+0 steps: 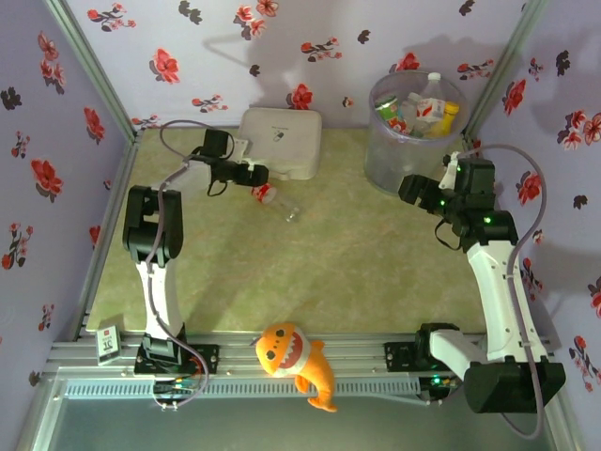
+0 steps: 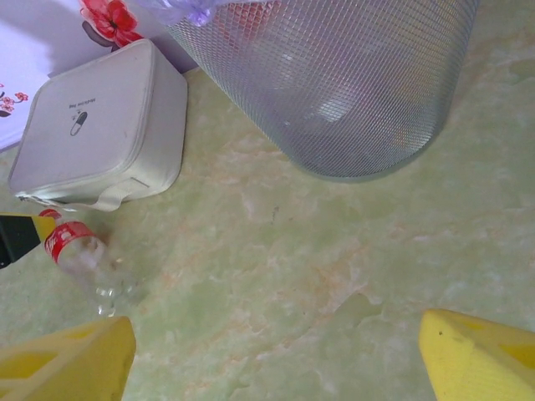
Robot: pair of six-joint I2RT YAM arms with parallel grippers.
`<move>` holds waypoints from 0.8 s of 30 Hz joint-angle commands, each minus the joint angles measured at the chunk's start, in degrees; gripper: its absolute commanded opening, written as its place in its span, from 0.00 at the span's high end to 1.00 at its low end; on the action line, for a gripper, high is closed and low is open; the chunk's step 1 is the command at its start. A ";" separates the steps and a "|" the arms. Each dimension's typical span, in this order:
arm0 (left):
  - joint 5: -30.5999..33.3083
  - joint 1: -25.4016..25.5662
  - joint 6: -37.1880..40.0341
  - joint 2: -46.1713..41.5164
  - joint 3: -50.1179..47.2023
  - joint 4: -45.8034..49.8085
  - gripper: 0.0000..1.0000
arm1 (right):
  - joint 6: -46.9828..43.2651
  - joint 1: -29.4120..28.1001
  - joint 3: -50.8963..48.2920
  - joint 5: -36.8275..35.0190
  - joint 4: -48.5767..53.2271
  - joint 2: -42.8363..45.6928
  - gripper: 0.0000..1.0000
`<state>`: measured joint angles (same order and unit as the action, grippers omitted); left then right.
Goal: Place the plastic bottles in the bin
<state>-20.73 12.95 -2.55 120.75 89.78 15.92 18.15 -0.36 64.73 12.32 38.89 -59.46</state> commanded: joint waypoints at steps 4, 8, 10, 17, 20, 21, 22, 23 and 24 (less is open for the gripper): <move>-2.65 1.32 3.08 -3.48 -5.56 2.96 0.02 | 1.23 0.16 -0.39 0.55 -1.60 0.04 0.12; -2.23 2.25 1.11 -7.52 -11.75 1.50 0.02 | 1.54 0.09 -0.80 0.92 -1.98 -0.13 0.12; -1.15 2.47 -0.91 -10.13 -15.14 -0.03 0.02 | 1.44 0.11 -1.00 0.99 -2.03 -0.06 0.12; 5.08 3.90 -5.62 -18.89 -22.49 1.13 0.00 | 1.35 0.10 -1.91 0.79 -2.31 -0.06 0.12; 9.35 5.74 -6.36 -22.49 -24.74 3.88 0.00 | 1.45 0.09 -2.26 0.79 -2.49 0.09 0.12; 10.07 6.25 -6.84 -23.37 -25.52 4.71 0.00 | 1.41 0.07 -2.39 0.69 -2.55 0.11 0.12; 11.22 6.81 -7.33 -23.99 -26.10 6.13 0.00 | 1.45 0.16 -2.40 0.55 -2.68 0.09 0.12; 12.70 7.41 -7.84 -24.30 -26.36 7.77 0.00 | 1.45 0.10 -2.48 0.62 -2.65 -0.03 0.12; 13.94 7.99 -8.06 -24.33 -26.47 9.10 0.00 | 1.40 0.10 -2.50 0.60 -2.84 -0.09 0.12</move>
<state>-12.08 19.49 -8.47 97.45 64.71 19.16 18.65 -0.36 62.76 12.49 37.56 -59.53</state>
